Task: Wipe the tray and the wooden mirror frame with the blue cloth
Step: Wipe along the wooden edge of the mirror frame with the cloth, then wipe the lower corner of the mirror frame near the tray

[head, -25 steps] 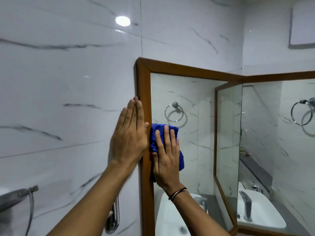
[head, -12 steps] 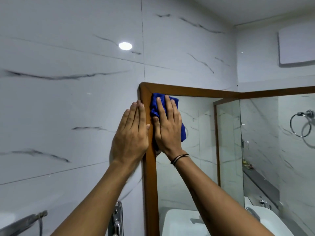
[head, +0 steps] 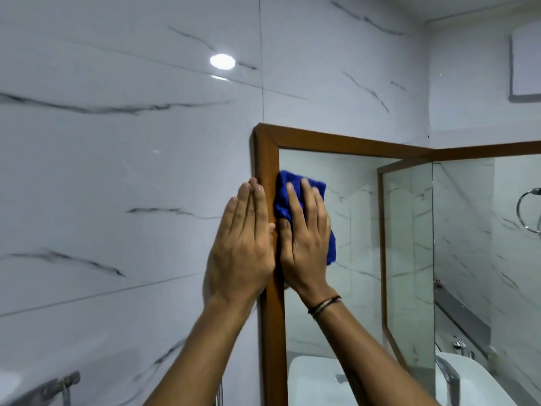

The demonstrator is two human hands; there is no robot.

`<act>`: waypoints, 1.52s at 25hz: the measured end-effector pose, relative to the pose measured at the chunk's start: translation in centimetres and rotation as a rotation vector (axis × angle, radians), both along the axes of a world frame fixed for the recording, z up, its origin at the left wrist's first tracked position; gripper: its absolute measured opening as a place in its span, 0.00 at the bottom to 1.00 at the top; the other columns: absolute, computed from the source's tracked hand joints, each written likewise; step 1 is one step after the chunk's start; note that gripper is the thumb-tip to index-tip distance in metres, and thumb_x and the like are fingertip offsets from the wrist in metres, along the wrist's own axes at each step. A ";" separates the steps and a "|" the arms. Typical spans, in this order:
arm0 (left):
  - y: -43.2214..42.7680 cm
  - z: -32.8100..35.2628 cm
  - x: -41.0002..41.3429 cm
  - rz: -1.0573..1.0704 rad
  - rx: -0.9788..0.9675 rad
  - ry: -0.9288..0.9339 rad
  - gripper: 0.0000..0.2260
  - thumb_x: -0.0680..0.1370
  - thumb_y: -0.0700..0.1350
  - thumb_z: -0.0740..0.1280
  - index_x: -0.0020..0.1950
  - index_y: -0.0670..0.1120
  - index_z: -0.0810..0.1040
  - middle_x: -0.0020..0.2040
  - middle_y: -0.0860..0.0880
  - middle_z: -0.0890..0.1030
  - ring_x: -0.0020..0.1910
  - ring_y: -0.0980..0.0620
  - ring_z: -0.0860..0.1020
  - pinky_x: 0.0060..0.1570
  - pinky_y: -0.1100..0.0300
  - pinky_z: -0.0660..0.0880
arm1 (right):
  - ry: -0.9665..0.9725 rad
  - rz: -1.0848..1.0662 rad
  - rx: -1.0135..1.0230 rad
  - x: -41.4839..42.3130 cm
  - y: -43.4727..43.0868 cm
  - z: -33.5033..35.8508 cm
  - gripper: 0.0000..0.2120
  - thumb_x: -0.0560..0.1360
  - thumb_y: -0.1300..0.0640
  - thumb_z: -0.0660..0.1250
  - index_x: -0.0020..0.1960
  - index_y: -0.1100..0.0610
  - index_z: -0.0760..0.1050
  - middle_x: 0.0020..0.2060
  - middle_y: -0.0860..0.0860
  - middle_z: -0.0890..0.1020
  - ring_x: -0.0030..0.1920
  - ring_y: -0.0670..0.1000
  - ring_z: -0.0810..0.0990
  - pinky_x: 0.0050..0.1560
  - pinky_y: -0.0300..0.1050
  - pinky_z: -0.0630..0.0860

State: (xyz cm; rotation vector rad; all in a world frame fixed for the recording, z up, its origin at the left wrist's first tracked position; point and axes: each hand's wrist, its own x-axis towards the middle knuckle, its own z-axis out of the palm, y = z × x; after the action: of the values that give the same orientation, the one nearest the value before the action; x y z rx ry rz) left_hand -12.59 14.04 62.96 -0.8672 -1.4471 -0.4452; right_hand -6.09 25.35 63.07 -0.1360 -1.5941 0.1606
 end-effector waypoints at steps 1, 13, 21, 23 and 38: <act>-0.1 0.0 0.0 0.002 0.000 0.006 0.29 0.94 0.50 0.49 0.89 0.34 0.47 0.89 0.34 0.53 0.90 0.40 0.53 0.89 0.45 0.55 | -0.003 -0.012 0.013 0.1 0.1 0.6 0.29 0.88 0.48 0.55 0.88 0.52 0.61 0.89 0.55 0.61 0.89 0.60 0.58 0.86 0.69 0.60; 0.1 0.2 -0.1 -0.072 0.008 -0.020 0.28 0.93 0.51 0.47 0.89 0.36 0.49 0.89 0.35 0.56 0.89 0.40 0.57 0.87 0.44 0.60 | 0.004 -0.077 0.017 0.1 0.7 4.8 0.29 0.89 0.45 0.54 0.89 0.48 0.58 0.90 0.52 0.60 0.90 0.58 0.58 0.85 0.69 0.63; -0.2 0.3 0.4 -0.039 -0.020 -0.036 0.28 0.93 0.50 0.50 0.89 0.35 0.51 0.89 0.35 0.57 0.89 0.39 0.57 0.87 0.44 0.59 | 0.003 -0.159 0.033 1.0 0.6 6.1 0.26 0.87 0.48 0.59 0.83 0.53 0.70 0.81 0.59 0.74 0.79 0.65 0.74 0.75 0.71 0.75; -0.1 -0.3 1.0 -0.087 -0.005 -0.088 0.29 0.91 0.47 0.55 0.88 0.34 0.54 0.88 0.35 0.58 0.89 0.40 0.58 0.88 0.46 0.58 | -0.019 -0.163 0.003 2.0 0.1 6.3 0.24 0.86 0.50 0.59 0.79 0.57 0.76 0.76 0.61 0.78 0.74 0.67 0.76 0.69 0.71 0.78; -9.9 -51.0 14.9 -0.139 -0.620 -1.149 0.28 0.89 0.47 0.50 0.86 0.33 0.59 0.87 0.37 0.63 0.85 0.38 0.66 0.85 0.44 0.63 | -1.250 0.187 -0.751 18.2 -6.2 -44.8 0.13 0.92 0.52 0.58 0.59 0.60 0.75 0.52 0.57 0.82 0.53 0.59 0.79 0.58 0.60 0.76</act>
State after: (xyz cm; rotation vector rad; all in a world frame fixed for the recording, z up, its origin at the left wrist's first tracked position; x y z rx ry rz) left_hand 2.27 4.18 11.96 -1.2911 -2.6786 -0.6610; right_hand 12.07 19.17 18.27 -0.7872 -2.7084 0.9638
